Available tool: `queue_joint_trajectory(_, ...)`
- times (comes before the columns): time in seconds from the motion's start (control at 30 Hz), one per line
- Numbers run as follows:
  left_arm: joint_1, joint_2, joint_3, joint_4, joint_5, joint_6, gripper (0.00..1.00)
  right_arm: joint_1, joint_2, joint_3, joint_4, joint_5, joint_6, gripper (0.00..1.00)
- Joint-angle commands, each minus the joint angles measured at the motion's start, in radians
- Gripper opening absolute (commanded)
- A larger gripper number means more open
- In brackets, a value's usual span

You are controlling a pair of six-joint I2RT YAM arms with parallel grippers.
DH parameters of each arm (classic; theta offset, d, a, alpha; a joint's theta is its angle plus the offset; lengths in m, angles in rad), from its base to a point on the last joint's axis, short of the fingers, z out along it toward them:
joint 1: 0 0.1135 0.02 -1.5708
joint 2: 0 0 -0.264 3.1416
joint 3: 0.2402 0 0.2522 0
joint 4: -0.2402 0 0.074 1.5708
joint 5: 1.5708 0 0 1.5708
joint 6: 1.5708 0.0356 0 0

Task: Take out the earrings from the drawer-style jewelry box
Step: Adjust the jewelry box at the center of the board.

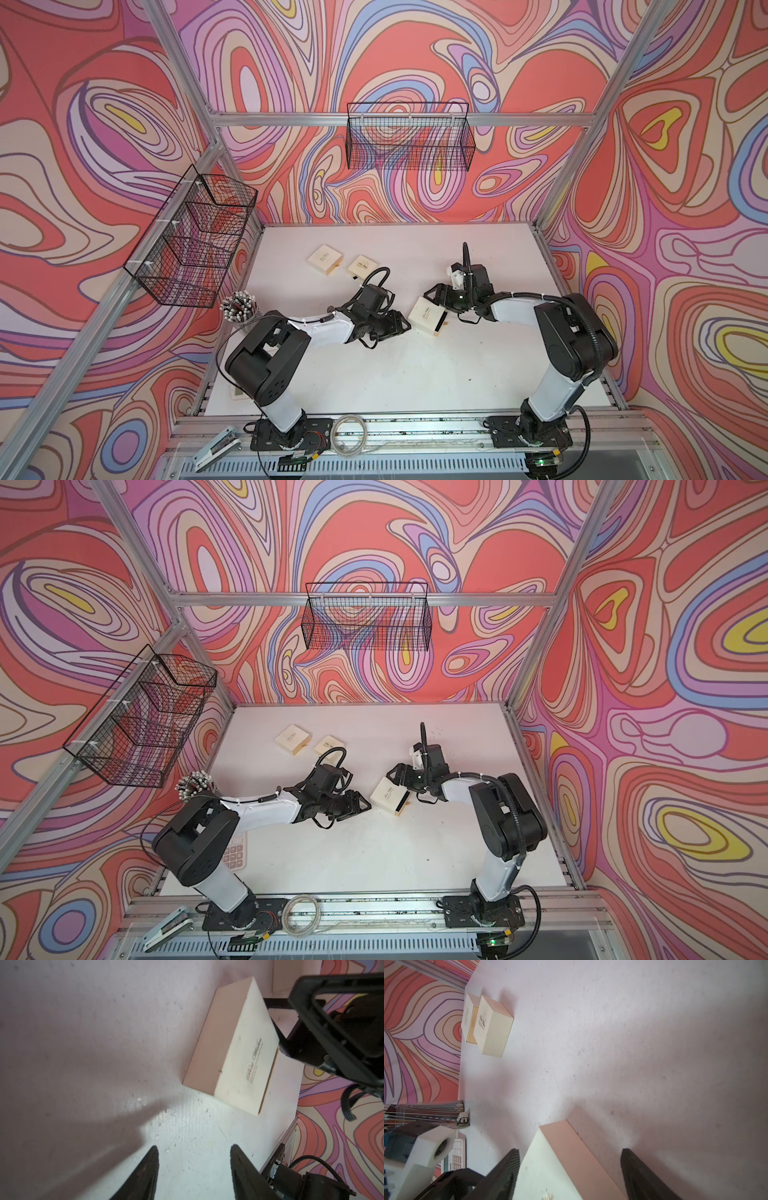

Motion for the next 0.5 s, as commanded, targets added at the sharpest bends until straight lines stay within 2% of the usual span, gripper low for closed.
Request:
queue_joint_trajectory(0.0, 0.000, 0.048, 0.052, 0.061, -0.025, -0.042, 0.47, 0.004, 0.001, -0.016, 0.006, -0.054, -0.012, 0.80)
queue_joint_trajectory(0.23, 0.007, 0.125, 0.139, 0.038, -0.058, -0.041, 0.35, 0.008, -0.109, -0.140, 0.063, -0.082, 0.037, 0.78)
queue_joint_trajectory(0.37, 0.023, 0.149, 0.178, 0.025, -0.055, -0.035, 0.34, 0.022, -0.188, -0.233, 0.111, -0.071, 0.087, 0.78)
queue_joint_trajectory(0.47, 0.049, 0.173, 0.214, 0.035, -0.012, -0.029, 0.34, 0.058, -0.237, -0.314, 0.174, -0.039, 0.146, 0.78)
